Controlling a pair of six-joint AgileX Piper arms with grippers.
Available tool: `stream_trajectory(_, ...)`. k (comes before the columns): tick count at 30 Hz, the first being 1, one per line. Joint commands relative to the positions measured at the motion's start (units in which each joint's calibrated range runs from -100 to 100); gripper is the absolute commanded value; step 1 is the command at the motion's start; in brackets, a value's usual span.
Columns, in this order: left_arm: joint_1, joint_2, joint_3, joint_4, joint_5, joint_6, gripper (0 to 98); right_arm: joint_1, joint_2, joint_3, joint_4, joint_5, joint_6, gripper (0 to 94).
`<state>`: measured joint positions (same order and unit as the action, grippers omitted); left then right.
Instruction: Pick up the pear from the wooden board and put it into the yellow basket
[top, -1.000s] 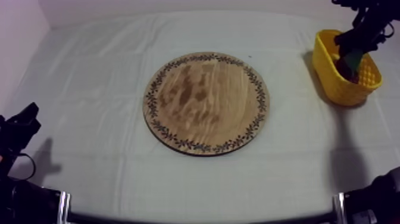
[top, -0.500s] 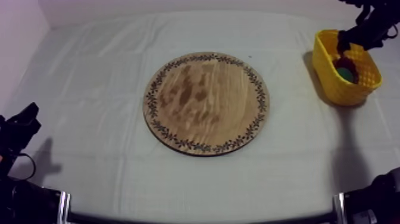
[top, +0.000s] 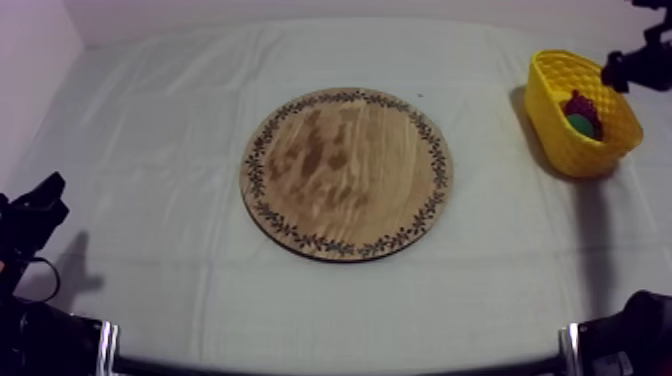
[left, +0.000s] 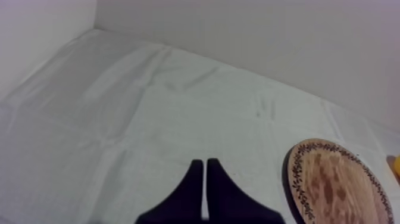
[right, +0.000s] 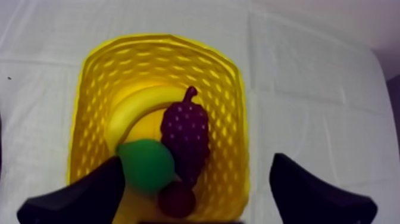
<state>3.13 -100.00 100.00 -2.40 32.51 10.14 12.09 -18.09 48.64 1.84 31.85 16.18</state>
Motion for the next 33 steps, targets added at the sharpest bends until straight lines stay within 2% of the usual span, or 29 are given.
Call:
stream_trajectory(1,0.0,0.0,0.0,-0.02,0.0,0.0,0.1,-0.2,-13.2,10.0,-1.4,-0.8,2.1,69.6)
stream_trajectory(9,0.0,0.0,0.0,-0.02,0.0,0.0,0.1,-3.8,-36.4,25.8,-0.4,-0.6,-0.4,63.3)
stream_trajectory(16,0.0,0.0,0.0,-0.02,0.0,0.0,0.1,-7.4,-54.6,38.4,0.3,0.5,-1.9,52.8)
stream_trajectory(19,0.0,0.0,0.0,-0.02,0.0,0.0,0.1,-8.4,-60.8,43.1,0.0,1.6,-2.1,44.9)
stream_trajectory(23,0.0,0.0,0.0,-0.02,0.0,0.0,0.1,-9.1,-67.1,47.7,-1.6,2.3,-2.5,21.7)
stream_trajectory(26,0.0,0.0,0.0,-0.02,0.0,0.0,0.1,-9.4,-70.8,49.1,-3.2,3.8,-3.0,10.5)
stream_trajectory(29,0.0,0.0,0.0,-0.02,0.0,0.0,0.1,-9.6,-73.8,49.3,-4.9,6.1,-3.7,4.1)
stream_trajectory(33,0.0,0.0,0.0,-0.02,0.0,0.0,0.1,-9.9,-76.6,49.3,-5.7,8.2,-7.2,1.4)
